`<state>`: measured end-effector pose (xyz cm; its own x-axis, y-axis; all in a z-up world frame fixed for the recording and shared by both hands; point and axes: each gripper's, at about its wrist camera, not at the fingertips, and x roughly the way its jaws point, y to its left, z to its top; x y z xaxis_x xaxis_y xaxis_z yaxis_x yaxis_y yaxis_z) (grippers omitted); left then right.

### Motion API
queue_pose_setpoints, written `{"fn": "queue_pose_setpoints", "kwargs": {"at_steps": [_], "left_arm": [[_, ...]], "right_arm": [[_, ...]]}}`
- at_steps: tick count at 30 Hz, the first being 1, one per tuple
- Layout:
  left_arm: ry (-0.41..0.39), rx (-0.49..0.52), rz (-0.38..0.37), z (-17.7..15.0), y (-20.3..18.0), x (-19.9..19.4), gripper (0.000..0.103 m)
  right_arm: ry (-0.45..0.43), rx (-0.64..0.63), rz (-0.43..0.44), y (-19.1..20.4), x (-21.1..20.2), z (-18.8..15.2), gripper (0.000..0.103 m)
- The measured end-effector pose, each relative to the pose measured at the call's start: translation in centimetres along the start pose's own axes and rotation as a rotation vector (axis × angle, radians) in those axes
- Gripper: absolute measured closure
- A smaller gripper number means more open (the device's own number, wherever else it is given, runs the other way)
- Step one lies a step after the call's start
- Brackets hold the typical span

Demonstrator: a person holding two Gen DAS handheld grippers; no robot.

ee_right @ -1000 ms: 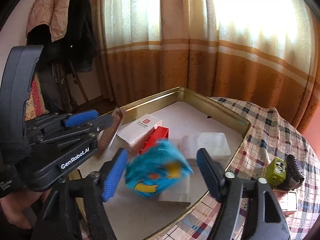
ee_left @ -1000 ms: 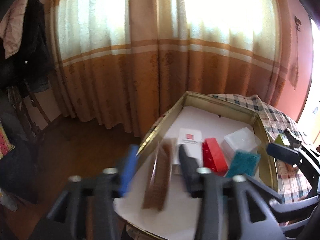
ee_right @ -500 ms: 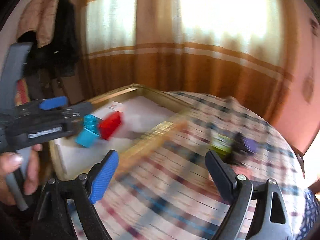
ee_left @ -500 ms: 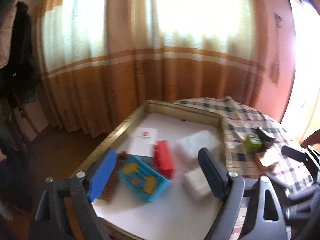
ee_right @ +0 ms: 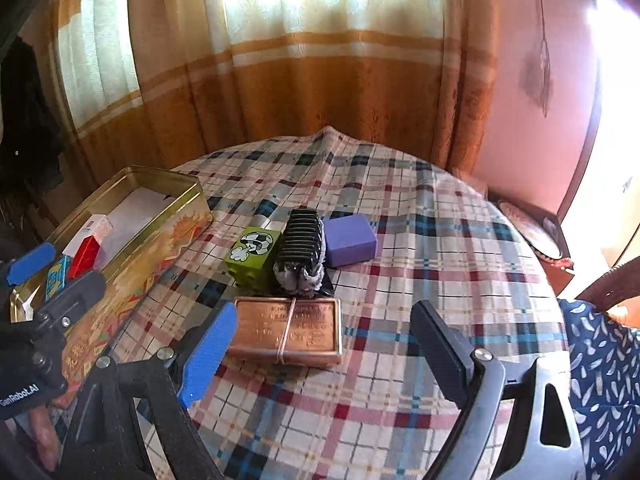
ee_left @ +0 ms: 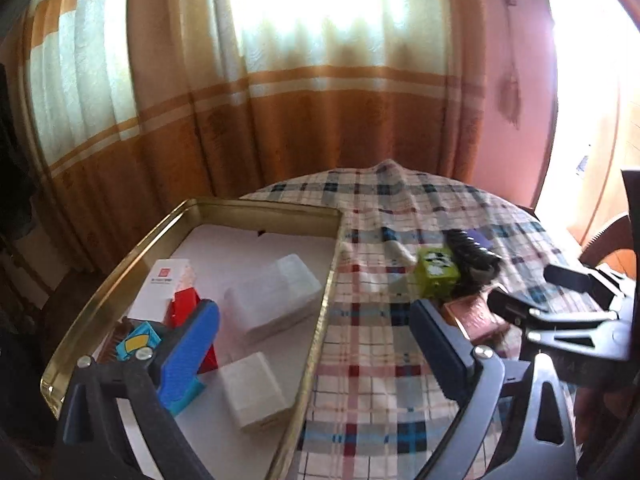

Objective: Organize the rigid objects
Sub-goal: 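Grasp the green soccer-print block with the left gripper while the right approaches the copper plate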

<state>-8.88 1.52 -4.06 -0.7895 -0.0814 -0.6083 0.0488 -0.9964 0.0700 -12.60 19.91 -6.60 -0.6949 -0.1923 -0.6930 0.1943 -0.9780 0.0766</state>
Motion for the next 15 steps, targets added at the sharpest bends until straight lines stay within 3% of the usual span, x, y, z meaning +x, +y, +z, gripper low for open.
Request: {"fn": "queue_pose_setpoints", "kwargs": {"at_steps": [7,13,15], "left_arm": [[0.015,-0.059,0.003,0.4,1.2,0.6,0.003],[0.026,-0.035,0.003,0.1,0.4,1.1,0.003],[0.03,-0.029,-0.005,0.1,0.2,1.2,0.003]], "right_arm": [[0.084,-0.024,0.039,1.3,2.2,0.2,0.013],[0.162,-0.06,-0.003,2.0,4.0,0.3,0.013],[0.167,-0.034,0.015,1.4,4.1,0.2,0.024]]}}
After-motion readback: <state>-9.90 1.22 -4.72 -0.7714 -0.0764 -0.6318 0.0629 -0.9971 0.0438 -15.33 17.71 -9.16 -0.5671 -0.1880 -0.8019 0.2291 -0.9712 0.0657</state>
